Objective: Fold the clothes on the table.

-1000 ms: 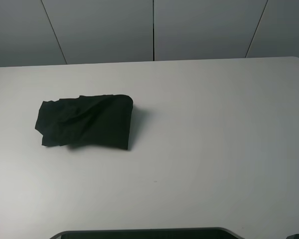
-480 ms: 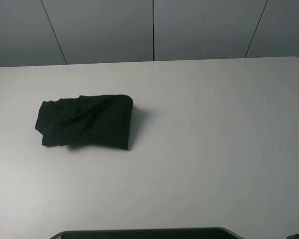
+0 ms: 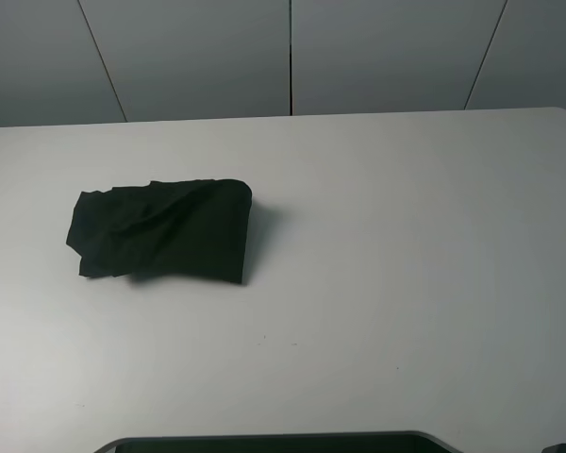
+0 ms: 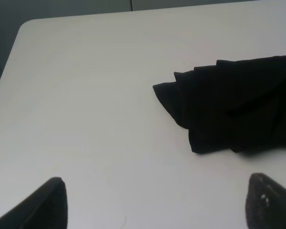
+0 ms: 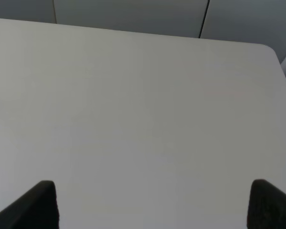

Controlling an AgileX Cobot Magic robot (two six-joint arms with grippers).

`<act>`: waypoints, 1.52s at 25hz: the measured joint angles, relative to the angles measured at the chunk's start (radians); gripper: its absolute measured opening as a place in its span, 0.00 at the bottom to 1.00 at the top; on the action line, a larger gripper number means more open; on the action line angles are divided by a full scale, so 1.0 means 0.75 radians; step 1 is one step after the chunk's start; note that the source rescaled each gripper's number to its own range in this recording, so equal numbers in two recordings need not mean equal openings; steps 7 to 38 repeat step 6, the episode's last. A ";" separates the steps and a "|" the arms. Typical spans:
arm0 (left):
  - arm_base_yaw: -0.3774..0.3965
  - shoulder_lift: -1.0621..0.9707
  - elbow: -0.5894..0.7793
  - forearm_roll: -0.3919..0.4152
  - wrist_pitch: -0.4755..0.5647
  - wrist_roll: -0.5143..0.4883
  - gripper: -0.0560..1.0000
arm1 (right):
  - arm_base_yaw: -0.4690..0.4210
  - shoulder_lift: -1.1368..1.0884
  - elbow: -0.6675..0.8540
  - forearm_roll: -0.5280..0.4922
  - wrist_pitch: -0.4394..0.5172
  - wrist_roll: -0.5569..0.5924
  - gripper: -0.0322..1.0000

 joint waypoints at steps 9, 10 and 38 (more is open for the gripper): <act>0.000 0.000 0.000 0.000 0.000 0.000 0.97 | -0.003 0.000 0.000 0.000 0.000 0.000 0.87; 0.000 0.000 0.000 0.000 0.000 0.000 0.97 | -0.003 0.000 0.000 0.000 0.000 0.000 0.87; 0.000 0.000 0.000 0.000 0.000 0.000 0.97 | -0.003 0.000 0.000 0.000 0.000 0.000 0.87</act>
